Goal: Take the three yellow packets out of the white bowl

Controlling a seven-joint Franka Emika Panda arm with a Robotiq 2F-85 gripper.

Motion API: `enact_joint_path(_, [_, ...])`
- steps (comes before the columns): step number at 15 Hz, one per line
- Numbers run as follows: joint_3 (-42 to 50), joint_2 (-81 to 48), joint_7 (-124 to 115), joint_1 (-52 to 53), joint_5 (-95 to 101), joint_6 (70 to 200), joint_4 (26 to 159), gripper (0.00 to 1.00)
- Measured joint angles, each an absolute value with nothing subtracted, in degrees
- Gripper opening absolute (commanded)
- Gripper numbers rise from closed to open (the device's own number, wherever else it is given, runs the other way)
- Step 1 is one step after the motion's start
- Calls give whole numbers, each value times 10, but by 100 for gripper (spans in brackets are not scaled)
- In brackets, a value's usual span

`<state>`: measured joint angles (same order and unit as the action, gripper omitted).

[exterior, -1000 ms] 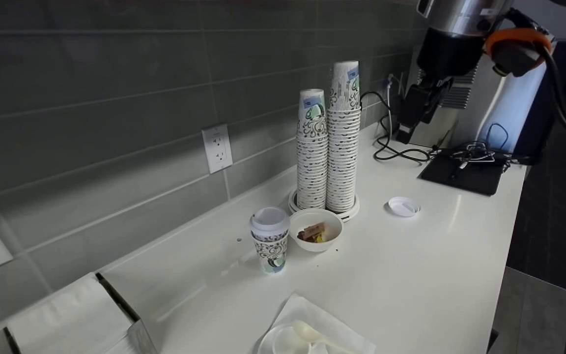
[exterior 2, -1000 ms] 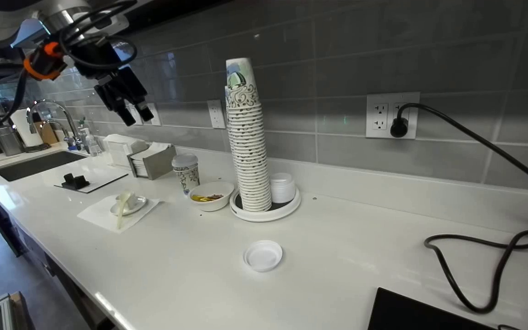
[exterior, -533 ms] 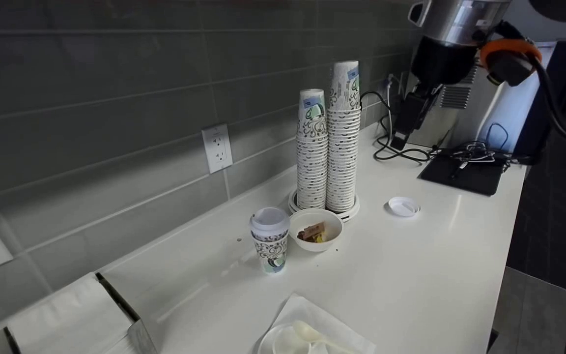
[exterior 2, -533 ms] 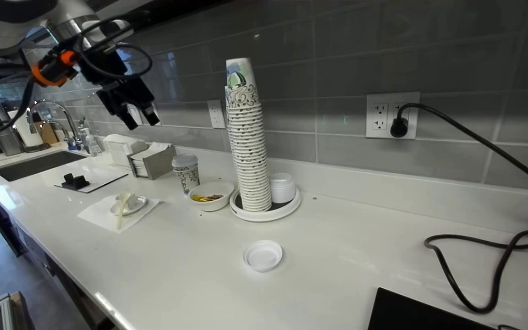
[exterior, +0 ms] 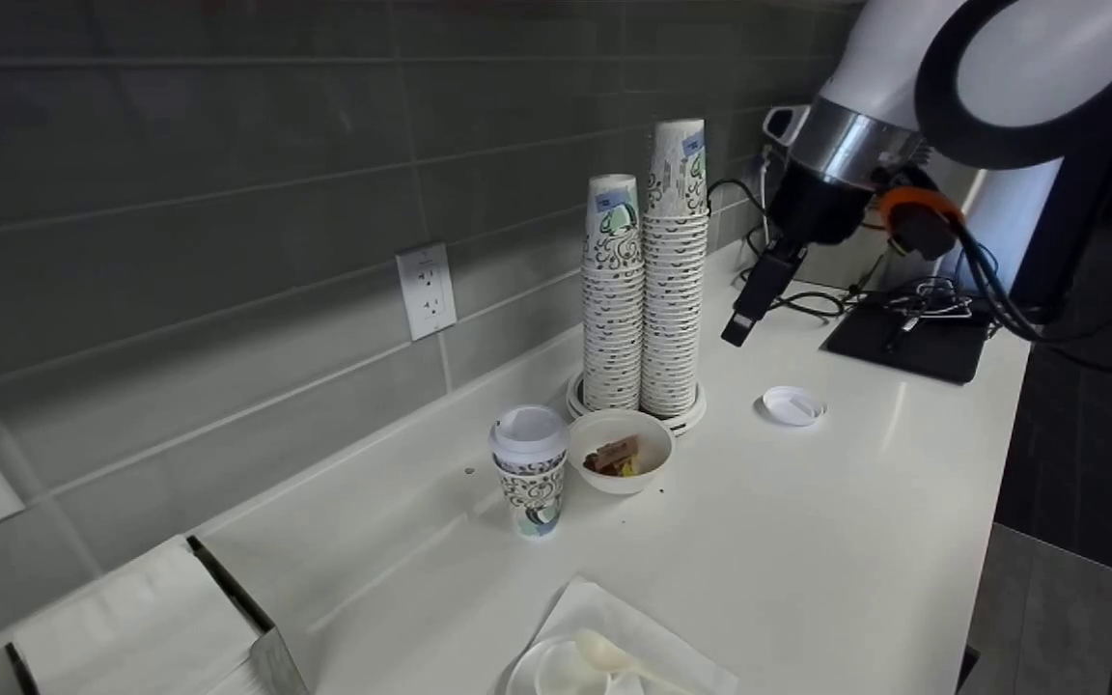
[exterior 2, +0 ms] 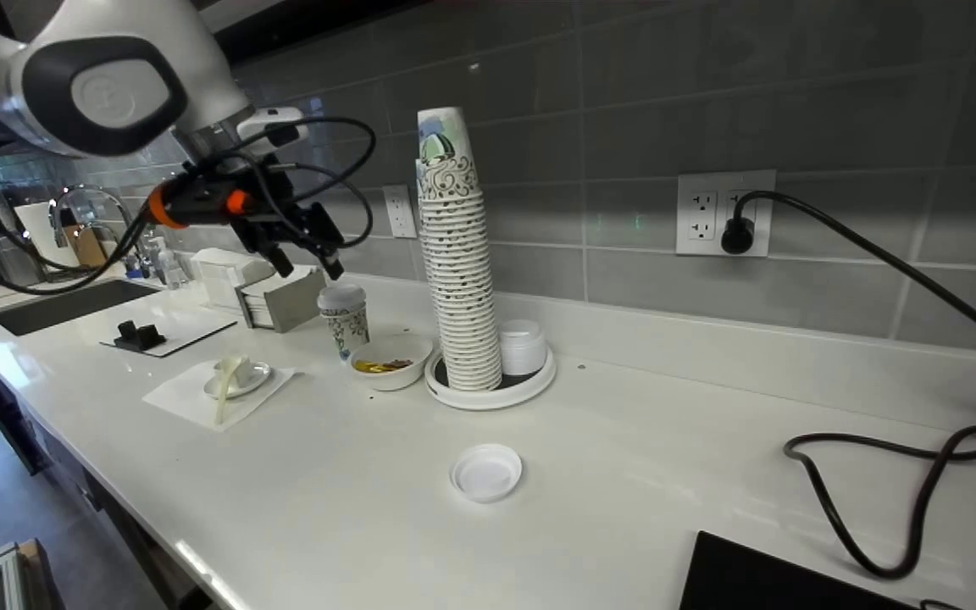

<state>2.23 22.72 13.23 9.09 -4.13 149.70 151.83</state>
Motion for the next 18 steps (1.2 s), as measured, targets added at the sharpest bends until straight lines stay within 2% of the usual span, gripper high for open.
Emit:
enact_joint_path(6, [76, 128, 294, 162, -169, 1540, 1508, 100])
enact_joint_path(18, [56, -61, 290, 141, -264, 1623, 1420, 100])
